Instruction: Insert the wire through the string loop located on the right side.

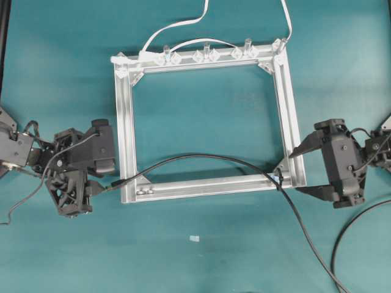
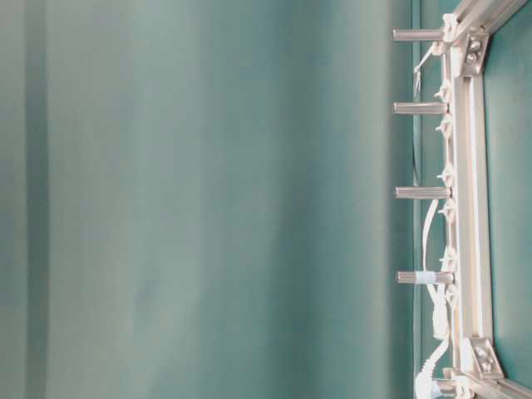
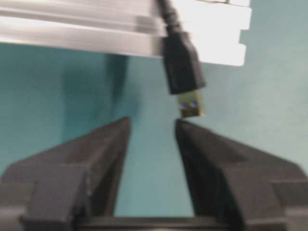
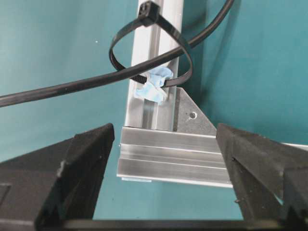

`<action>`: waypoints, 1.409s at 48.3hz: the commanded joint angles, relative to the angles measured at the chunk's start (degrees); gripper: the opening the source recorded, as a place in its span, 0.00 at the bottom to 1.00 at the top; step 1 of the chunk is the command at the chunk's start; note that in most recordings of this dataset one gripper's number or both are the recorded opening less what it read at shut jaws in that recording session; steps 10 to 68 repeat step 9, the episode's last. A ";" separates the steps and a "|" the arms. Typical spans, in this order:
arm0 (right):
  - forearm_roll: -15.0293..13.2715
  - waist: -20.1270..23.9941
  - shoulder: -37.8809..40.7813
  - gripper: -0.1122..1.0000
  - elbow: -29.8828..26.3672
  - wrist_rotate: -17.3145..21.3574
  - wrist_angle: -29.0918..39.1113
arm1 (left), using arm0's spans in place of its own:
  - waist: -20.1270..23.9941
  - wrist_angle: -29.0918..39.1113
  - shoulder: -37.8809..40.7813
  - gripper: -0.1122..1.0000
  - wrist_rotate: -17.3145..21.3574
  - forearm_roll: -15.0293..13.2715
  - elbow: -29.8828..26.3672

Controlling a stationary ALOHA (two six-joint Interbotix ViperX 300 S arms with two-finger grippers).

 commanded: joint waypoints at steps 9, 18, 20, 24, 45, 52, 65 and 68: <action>-0.18 0.00 -1.58 0.94 -0.70 -0.09 -3.08 | 0.26 -0.53 -2.29 0.57 0.79 1.32 -0.62; -0.18 0.00 -1.58 0.94 -0.70 -0.09 -3.08 | 0.26 -0.53 -2.29 0.57 0.79 1.32 -0.62; -0.18 0.00 -1.58 0.94 -0.70 -0.09 -3.08 | 0.26 -0.53 -2.29 0.57 0.79 1.32 -0.62; -0.18 0.00 -1.58 0.94 -0.70 -0.09 -3.08 | 0.26 -0.53 -2.29 0.57 0.79 1.32 -0.62; -0.18 0.00 -1.58 0.94 -0.70 -0.09 -3.08 | 0.26 -0.53 -2.29 0.57 0.79 1.32 -0.62; -0.18 0.00 -1.58 0.94 -0.70 -0.09 -3.08 | 0.26 -0.53 -2.29 0.57 0.79 1.32 -0.62; -0.18 0.00 -1.58 0.94 -0.70 -0.09 -3.08 | 0.26 -0.53 -2.29 0.57 0.79 1.32 -0.62; -0.18 0.00 -1.58 0.94 -0.70 -0.09 -3.08 | 0.26 -0.53 -2.29 0.57 0.79 1.32 -0.62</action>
